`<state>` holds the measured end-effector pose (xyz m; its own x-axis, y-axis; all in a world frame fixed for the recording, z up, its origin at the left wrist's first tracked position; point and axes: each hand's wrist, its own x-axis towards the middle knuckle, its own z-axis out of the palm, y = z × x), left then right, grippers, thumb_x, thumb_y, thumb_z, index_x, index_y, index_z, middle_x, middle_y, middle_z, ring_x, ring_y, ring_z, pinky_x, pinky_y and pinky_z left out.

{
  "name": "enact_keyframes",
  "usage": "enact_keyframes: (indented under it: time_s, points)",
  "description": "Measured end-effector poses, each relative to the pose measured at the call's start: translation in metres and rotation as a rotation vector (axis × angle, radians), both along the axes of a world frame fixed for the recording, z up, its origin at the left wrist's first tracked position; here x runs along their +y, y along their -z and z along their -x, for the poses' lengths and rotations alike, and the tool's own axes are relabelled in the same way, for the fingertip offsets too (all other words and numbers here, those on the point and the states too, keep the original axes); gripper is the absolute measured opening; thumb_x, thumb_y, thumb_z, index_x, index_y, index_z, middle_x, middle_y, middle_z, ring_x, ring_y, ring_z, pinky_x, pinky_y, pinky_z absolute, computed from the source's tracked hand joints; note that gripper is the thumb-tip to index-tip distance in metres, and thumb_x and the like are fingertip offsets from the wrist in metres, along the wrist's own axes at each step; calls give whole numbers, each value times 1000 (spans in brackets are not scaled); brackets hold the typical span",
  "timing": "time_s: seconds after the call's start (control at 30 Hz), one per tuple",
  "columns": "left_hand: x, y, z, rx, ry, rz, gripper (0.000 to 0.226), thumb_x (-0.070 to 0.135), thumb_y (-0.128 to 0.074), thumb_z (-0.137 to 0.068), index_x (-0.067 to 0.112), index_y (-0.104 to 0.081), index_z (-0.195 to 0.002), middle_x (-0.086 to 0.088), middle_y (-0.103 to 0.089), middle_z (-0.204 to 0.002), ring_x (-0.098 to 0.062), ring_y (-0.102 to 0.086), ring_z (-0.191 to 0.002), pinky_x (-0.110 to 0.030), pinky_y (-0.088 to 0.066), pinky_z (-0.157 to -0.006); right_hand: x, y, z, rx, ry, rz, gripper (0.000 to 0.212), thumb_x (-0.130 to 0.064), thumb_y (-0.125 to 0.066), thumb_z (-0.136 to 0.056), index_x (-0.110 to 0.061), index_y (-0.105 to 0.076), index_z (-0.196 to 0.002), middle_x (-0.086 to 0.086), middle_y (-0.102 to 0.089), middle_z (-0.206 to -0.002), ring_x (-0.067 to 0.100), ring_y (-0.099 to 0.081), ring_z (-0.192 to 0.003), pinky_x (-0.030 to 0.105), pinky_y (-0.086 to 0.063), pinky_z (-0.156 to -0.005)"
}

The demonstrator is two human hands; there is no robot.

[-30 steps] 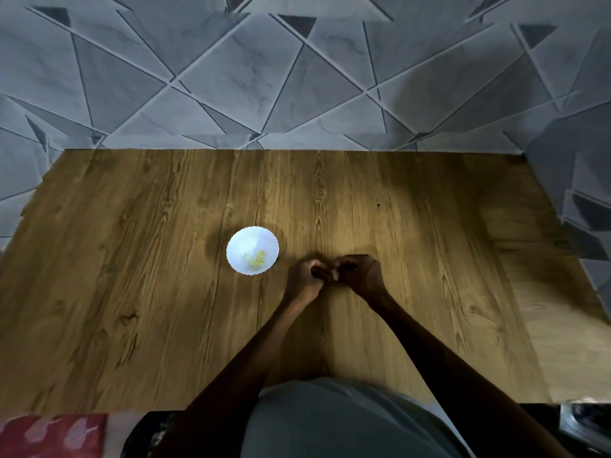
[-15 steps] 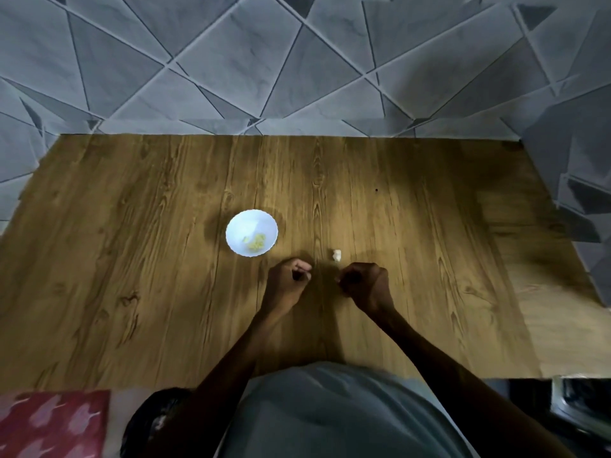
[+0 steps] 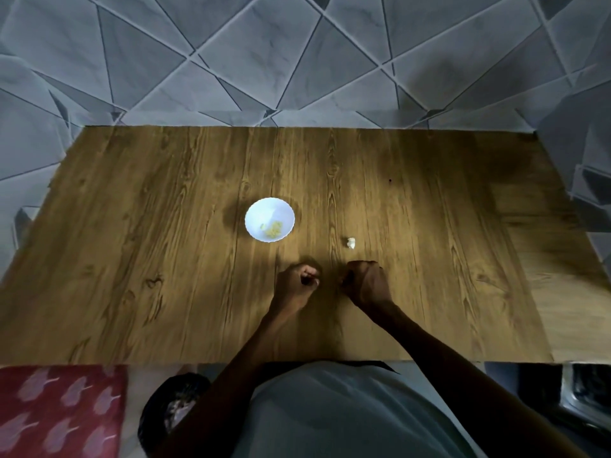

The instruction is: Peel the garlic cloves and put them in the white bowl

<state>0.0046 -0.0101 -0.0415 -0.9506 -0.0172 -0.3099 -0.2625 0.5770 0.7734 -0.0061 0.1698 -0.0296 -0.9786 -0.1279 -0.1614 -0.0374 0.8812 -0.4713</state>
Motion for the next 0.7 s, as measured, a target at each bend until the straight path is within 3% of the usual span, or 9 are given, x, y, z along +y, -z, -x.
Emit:
enact_keyframes:
  time_s: [0.13, 0.2, 0.27, 0.43, 0.53, 0.63, 0.7]
  points:
    - [0, -4, 0, -19, -1, -24, 14, 13, -71, -85, 15, -73, -99, 2, -72, -95, -8, -63, -86, -22, -50, -79, -3, 0, 6, -38, -11, -57, 8, -20, -69, -89, -13, -73, -90, 2, -72, -84, 16, -69, -75, 31, -59, -69]
    - [1, -8, 1, -42, 3, -42, 15, 12, -71, -86, 14, -73, -100, -1, -73, -97, -11, -64, -87, -25, -51, -80, 0, 0, 10, -74, -4, -8, 5, -15, -69, -88, -14, -74, -86, -1, -72, -82, 11, -68, -71, 26, -58, -66]
    - [1, -12, 1, -59, -6, -85, 15, 14, -71, -86, 15, -74, -100, -2, -74, -97, -14, -67, -84, -26, -51, -79, 4, -2, 10, -139, 72, 206, 9, -8, -71, -86, -14, -75, -81, -2, -73, -78, 8, -69, -66, 27, -60, -63]
    - [5, -23, 0, -84, -44, -301, 13, 27, -77, -82, 24, -75, -94, 6, -74, -91, -12, -70, -87, -29, -55, -82, -4, -23, -9, -220, 340, 765, 3, -9, -78, -81, -7, -76, -82, 9, -75, -76, 21, -73, -68, 29, -60, -58]
    - [9, -28, -2, -66, -74, -367, 18, 29, -79, -79, 19, -76, -94, 3, -75, -90, -13, -70, -89, -29, -56, -81, -11, -33, -16, -249, 413, 910, 14, -8, -77, -81, 3, -74, -89, 15, -75, -81, 26, -74, -74, 34, -62, -64]
    - [8, -34, -2, -60, -125, -478, 15, 12, -78, -81, 6, -75, -94, -10, -75, -90, -25, -72, -85, -35, -60, -77, -13, -38, -18, -318, 485, 1060, 17, 2, -72, -83, 12, -69, -96, 23, -74, -88, 32, -73, -78, 31, -60, -64]
    - [7, -39, -2, -52, -133, -497, 13, 5, -75, -82, 1, -73, -94, -16, -73, -90, -25, -72, -82, -33, -60, -74, -12, -41, -18, -357, 481, 1106, 15, 7, -68, -85, 16, -67, -97, 26, -72, -91, 35, -73, -81, 31, -60, -66]
